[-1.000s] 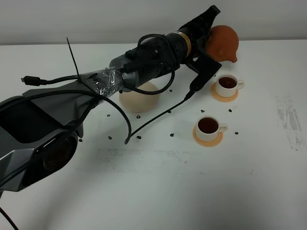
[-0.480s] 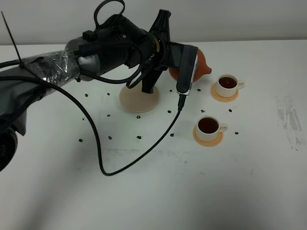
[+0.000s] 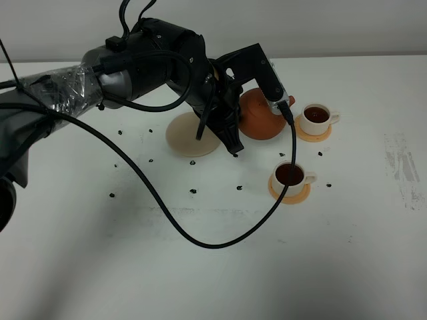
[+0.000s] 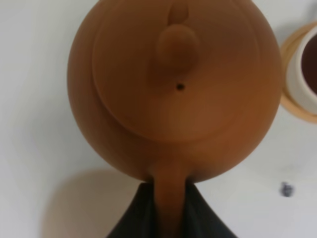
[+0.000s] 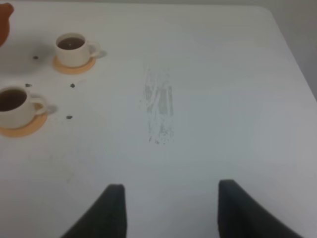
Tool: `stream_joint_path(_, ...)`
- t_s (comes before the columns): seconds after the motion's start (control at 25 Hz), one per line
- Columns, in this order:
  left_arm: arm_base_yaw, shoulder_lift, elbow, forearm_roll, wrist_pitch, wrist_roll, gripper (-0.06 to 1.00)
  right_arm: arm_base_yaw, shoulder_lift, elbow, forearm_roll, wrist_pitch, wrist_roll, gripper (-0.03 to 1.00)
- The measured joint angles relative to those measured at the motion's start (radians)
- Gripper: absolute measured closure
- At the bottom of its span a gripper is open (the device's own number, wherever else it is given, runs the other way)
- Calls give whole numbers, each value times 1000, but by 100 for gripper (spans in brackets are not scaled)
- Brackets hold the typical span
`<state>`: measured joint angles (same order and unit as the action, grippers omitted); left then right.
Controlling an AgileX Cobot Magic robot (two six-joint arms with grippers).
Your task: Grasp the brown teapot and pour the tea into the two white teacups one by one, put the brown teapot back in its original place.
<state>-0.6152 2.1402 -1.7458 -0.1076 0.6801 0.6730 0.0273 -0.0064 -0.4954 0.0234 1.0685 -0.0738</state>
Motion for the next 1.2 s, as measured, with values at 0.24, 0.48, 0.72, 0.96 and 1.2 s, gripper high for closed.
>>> stream_joint_path(0.24,0,10,0,-4,61,-114,83,0,0,0,0,0,0,53)
stream_joint_path(0.48,0,75,1,-4,70,-159,83,0,0,0,0,0,0,53)
stream_joint_path(0.72,1,120,1,-4,64,-170,83,0,0,0,0,0,0,53)
stream_joint_path(0.96,3,110,1,-3,48,-170,83,0,0,0,0,0,0,53)
stream_joint_path(1.2,7,6,2,18,47,-170,83,0,0,0,0,0,0,53)
